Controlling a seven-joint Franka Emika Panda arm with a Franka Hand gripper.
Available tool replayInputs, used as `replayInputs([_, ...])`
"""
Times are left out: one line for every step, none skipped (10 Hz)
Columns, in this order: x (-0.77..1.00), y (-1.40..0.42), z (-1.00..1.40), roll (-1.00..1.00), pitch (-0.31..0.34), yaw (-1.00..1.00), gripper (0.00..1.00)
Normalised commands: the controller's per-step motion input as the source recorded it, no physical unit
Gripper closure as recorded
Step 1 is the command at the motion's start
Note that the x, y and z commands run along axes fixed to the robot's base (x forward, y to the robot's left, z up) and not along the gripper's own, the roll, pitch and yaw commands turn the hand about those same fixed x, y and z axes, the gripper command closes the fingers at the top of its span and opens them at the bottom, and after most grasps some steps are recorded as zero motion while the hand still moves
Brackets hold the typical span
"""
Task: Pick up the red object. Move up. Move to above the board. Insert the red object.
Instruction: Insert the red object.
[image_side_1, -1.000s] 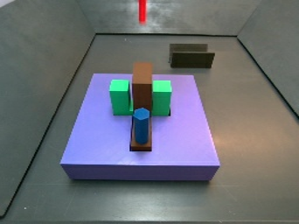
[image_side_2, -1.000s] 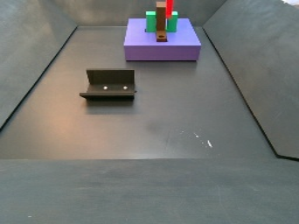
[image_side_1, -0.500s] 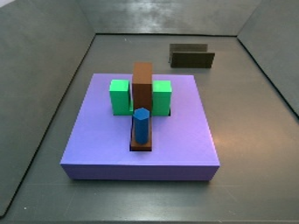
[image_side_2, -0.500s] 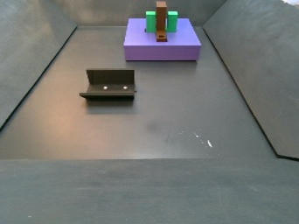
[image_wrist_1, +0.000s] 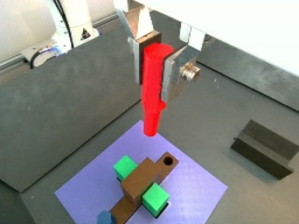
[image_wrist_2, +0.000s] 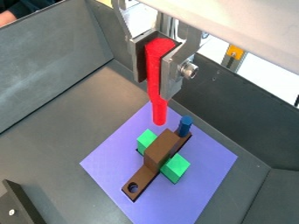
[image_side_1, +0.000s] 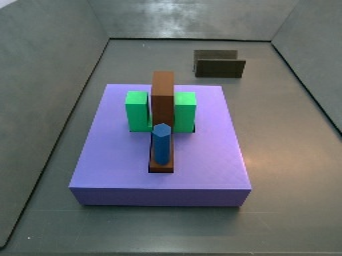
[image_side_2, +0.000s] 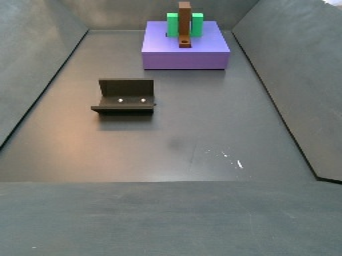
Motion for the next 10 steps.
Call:
replayInputs([0.0, 0.0, -0.02, 0.0, 0.0, 0.0, 1.0])
replayInputs([0.0, 0.17, -0.13, 0.0, 0.0, 0.0, 1.0])
replayInputs([0.0, 0.43, -0.36, 0.13, -0.064, 0.0, 1.0])
replayInputs([0.0, 0.55, -0.51, 0.2, -0.099, 0.0, 1.0])
replayInputs([-0.03, 0.51, -0.63, 0.21, -0.139, 0.0, 1.0])
replayInputs([-0.13, 0.44, -0.68, 0.2, -0.184, 0.0, 1.0])
replayInputs([-0.2, 0.36, -0.67, 0.17, -0.22, 0.0, 1.0])
replayInputs([-0.15, 0.21, -0.67, 0.17, -0.217, 0.0, 1.0])
replayInputs([0.0, 0.01, -0.69, 0.14, -0.133, 0.0, 1.0])
replayInputs([0.11, -0.02, -0.6, 0.07, -0.026, -0.03, 1.0])
